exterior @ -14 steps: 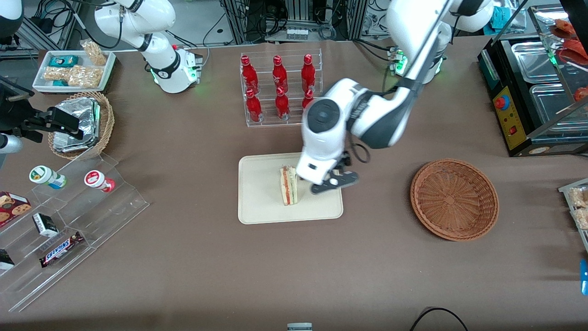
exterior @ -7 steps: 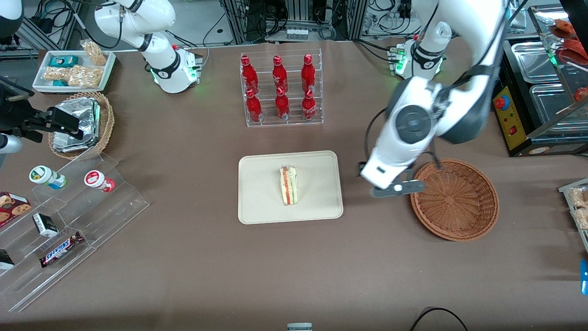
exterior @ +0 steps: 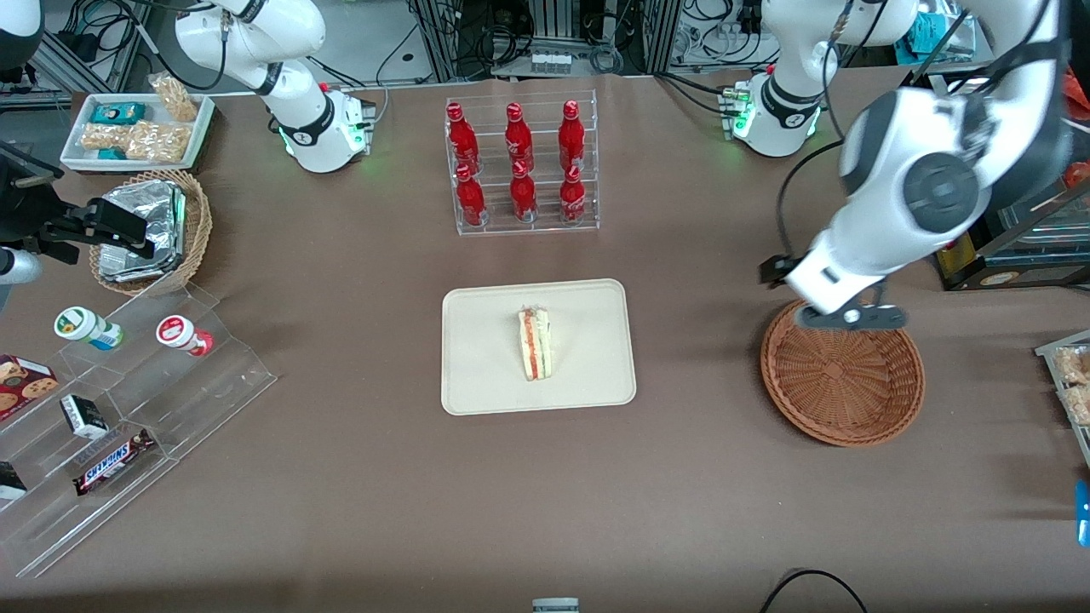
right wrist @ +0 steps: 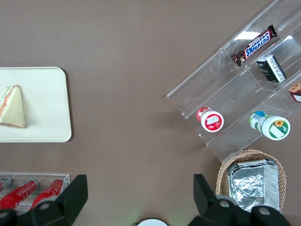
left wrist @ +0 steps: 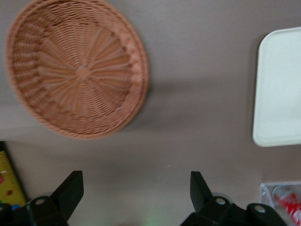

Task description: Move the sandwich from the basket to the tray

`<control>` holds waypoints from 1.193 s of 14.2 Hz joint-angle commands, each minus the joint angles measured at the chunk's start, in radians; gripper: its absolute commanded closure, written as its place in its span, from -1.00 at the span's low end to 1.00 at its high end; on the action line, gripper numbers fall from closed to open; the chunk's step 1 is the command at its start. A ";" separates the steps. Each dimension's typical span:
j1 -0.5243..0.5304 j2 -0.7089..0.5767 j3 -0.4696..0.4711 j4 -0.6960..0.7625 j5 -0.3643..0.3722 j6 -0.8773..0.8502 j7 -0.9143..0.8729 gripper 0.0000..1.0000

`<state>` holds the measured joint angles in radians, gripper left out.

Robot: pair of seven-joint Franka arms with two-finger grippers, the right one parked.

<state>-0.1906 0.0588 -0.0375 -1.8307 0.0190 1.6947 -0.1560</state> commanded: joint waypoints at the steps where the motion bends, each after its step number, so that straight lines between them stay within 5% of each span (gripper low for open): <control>1: 0.095 -0.076 -0.038 -0.012 -0.010 -0.055 0.107 -1.00; 4: 0.210 -0.088 -0.100 0.042 -0.011 -0.088 0.186 -1.00; 17: 0.201 -0.057 0.033 0.257 -0.042 -0.115 0.205 -1.00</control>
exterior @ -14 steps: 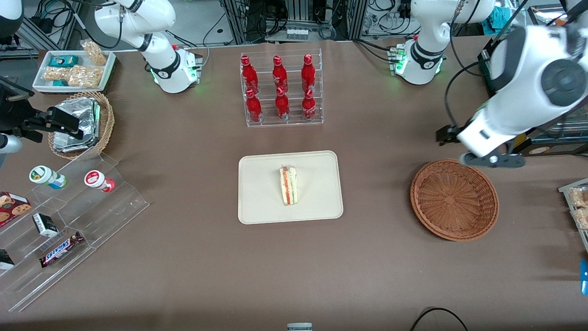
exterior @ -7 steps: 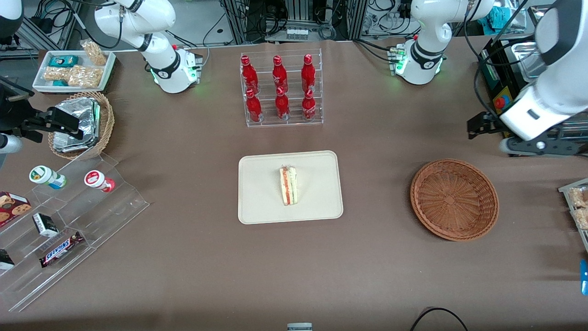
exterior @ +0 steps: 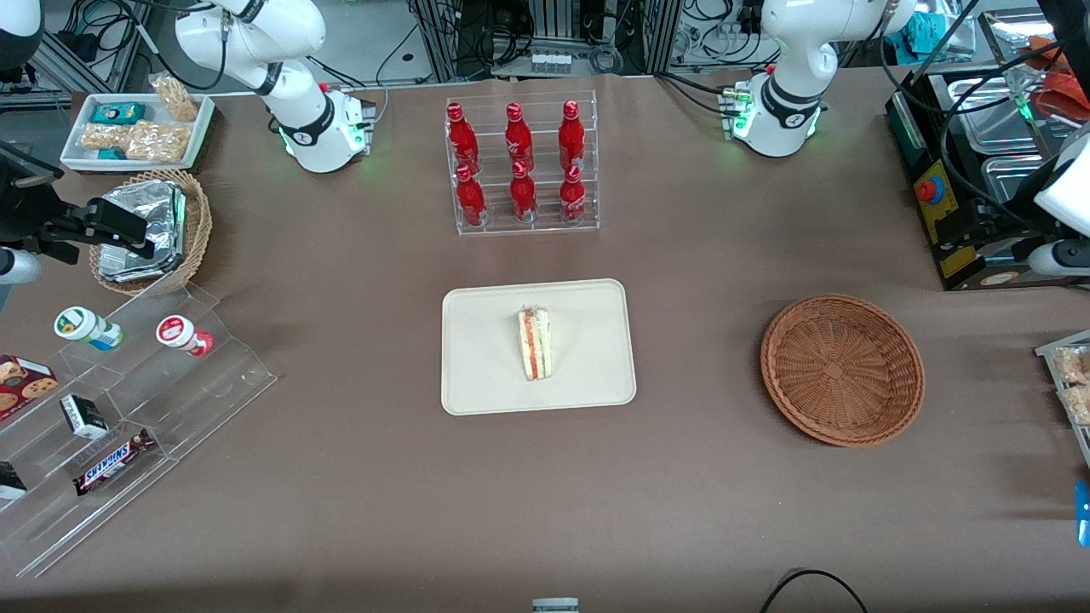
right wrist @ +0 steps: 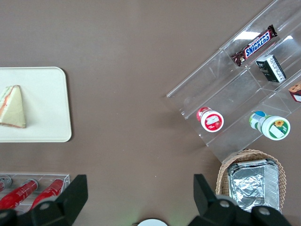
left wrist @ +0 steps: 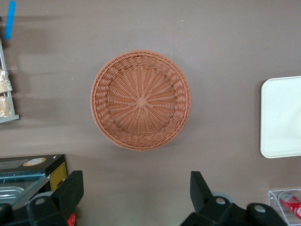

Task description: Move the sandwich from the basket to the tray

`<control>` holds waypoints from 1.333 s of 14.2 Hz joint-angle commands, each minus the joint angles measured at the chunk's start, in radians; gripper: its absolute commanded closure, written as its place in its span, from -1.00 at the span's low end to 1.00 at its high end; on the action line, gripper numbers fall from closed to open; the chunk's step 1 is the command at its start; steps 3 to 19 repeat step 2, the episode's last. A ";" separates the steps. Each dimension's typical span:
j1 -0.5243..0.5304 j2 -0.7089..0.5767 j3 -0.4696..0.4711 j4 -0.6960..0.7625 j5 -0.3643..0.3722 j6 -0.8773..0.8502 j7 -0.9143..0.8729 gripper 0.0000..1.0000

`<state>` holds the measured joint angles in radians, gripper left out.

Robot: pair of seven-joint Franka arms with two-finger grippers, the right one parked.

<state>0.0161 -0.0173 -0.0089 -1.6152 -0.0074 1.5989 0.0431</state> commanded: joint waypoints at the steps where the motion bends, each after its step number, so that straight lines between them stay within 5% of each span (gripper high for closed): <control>1: -0.005 0.019 0.004 0.054 -0.019 -0.023 0.006 -1.00; 19: -0.005 0.019 0.006 0.055 -0.019 -0.025 0.006 -1.00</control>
